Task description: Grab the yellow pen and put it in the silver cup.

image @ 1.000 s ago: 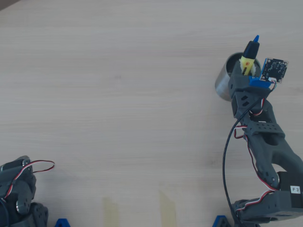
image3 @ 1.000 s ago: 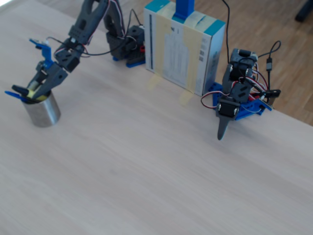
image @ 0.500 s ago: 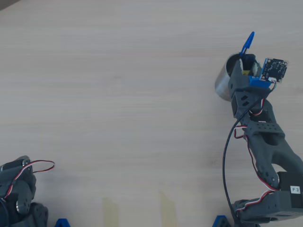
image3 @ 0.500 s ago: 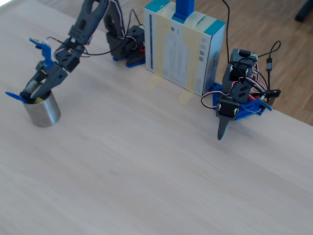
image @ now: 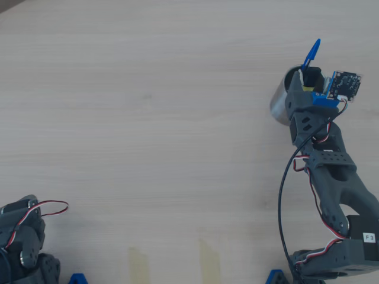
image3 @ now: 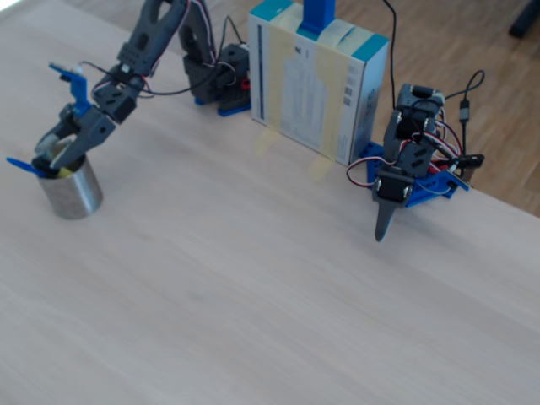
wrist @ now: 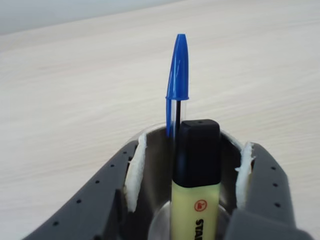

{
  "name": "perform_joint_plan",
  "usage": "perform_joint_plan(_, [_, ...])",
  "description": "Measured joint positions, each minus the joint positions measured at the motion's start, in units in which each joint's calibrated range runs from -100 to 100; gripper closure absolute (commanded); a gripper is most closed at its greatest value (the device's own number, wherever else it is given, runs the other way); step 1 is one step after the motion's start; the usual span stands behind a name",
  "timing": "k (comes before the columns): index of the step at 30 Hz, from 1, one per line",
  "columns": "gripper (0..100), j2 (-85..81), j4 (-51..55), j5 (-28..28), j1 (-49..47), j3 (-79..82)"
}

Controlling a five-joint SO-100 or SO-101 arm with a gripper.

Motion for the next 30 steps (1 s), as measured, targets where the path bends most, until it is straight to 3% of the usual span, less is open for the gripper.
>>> perform_joint_plan(20, [68, -0.8, 0.0, -0.9, 0.0, 0.0])
perform_joint_plan(25, [74, -0.8, 0.0, -0.9, -0.1, 0.0])
perform_joint_plan(30, [65, -0.8, 0.0, -0.9, -0.1, 0.0])
